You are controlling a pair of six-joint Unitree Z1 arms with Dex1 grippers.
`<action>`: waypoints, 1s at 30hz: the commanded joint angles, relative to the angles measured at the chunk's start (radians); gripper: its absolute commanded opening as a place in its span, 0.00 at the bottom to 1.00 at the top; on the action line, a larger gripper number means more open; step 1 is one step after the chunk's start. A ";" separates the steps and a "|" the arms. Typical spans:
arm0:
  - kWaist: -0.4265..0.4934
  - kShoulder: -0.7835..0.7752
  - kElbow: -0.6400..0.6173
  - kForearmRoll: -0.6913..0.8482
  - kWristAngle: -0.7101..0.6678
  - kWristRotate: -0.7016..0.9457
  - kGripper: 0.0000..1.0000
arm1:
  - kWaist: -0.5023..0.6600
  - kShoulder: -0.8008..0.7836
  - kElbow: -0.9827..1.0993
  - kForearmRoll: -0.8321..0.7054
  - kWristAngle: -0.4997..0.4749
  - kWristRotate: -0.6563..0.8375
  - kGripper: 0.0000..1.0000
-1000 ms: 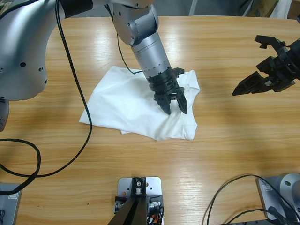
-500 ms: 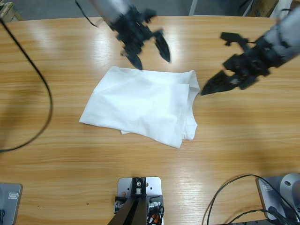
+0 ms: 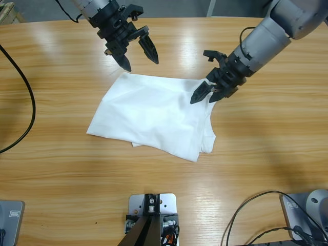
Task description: Fold clothes
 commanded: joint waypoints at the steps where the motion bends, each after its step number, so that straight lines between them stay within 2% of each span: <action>1: 0.032 0.001 0.029 0.153 0.017 0.027 0.97 | 0.010 0.102 -0.021 -0.017 0.027 0.011 0.89; 3: 0.037 0.003 0.027 0.153 0.017 0.029 0.97 | 0.010 0.103 -0.021 -0.019 0.027 0.012 0.89; 5: 0.041 0.007 0.027 0.153 0.017 0.033 0.97 | 0.010 0.106 -0.025 -0.023 0.028 0.015 0.83; 8: 0.047 0.009 0.027 0.153 0.019 0.038 0.97 | 0.010 0.113 -0.035 -0.023 0.038 0.019 0.62; 9: 0.050 0.009 0.027 0.153 0.021 0.040 0.97 | 0.010 0.117 -0.039 -0.023 0.044 0.021 0.60; 11: 0.056 0.009 0.027 0.153 0.025 0.044 0.97 | 0.010 0.126 -0.044 -0.023 0.053 0.025 0.48; 16: 0.065 0.005 0.027 0.153 0.027 0.054 0.97 | 0.010 0.129 -0.034 -0.023 0.062 0.025 0.47; 18: 0.067 0.004 0.027 0.153 0.027 0.058 0.97 | 0.010 0.124 -0.020 -0.022 0.061 0.025 0.40; 24: 0.070 -0.004 0.029 0.154 0.030 0.068 0.97 | 0.009 0.116 0.008 -0.023 0.054 0.026 0.37; 25: 0.070 -0.005 0.030 0.154 0.030 0.069 0.97 | 0.009 0.115 0.010 -0.022 0.052 0.026 0.33; 27: 0.070 -0.012 0.035 0.154 0.031 0.072 0.97 | 0.004 0.113 0.014 -0.022 0.047 0.026 0.04; 28: 0.070 -0.016 0.039 0.154 0.035 0.075 0.97 | 0.003 0.112 0.015 -0.022 0.045 0.026 0.00; 30: 0.071 -0.022 0.048 0.154 0.041 0.079 0.97 | 0.001 0.111 0.017 -0.022 0.041 0.026 0.00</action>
